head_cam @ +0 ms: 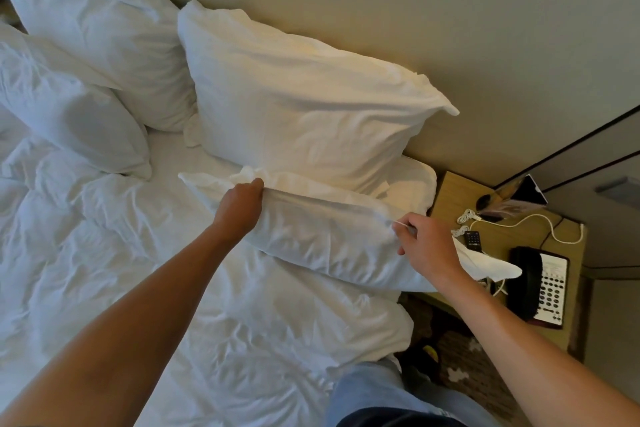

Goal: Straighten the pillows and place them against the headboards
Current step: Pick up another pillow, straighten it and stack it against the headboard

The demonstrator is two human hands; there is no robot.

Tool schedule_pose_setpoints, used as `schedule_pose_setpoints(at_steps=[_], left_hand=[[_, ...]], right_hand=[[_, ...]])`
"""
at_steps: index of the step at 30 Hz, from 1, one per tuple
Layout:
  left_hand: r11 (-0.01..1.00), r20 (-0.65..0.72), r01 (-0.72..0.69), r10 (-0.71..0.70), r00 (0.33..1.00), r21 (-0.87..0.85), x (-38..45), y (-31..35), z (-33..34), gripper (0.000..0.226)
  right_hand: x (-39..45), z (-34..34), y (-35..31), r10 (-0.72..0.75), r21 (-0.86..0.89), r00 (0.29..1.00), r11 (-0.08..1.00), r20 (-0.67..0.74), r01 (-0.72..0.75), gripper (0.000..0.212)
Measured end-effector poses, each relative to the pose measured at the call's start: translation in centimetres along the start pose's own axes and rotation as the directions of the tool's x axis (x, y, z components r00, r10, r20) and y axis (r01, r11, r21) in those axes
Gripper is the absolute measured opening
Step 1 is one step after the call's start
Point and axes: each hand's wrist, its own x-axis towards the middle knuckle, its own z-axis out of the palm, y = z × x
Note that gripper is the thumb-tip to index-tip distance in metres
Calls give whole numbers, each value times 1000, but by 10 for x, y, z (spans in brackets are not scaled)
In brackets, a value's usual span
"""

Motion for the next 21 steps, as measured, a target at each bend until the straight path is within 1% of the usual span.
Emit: schedule_pose_setpoints(at_steps=[2, 5, 12, 15, 18, 21], left_hand=[[999, -55, 15, -17, 998, -45, -3, -14, -9, 26], [997, -111, -11, 3, 994, -73, -9, -32, -24, 25], [998, -220, -12, -1, 976, -56, -9, -76, -66, 22], [999, -261, 33, -39, 965, -28, -6, -103, -79, 21], [994, -276, 105, -99, 956, 8, -7, -131, -77, 24], [988, -242, 146, -154, 958, -50, -6, -148, -62, 26]], right_hand=[[-5, 6, -8, -11, 16, 1000, 1000, 5, 11, 28], [-8, 11, -23, -26, 35, 1000, 999, 10, 26, 29], [9, 18, -71, -74, 61, 997, 995, 26, 73, 31], [22, 31, -93, -111, 83, 992, 991, 52, 106, 31], [38, 52, -115, -123, 102, 990, 988, 64, 116, 32], [51, 72, -128, -119, 107, 989, 988, 93, 109, 32]])
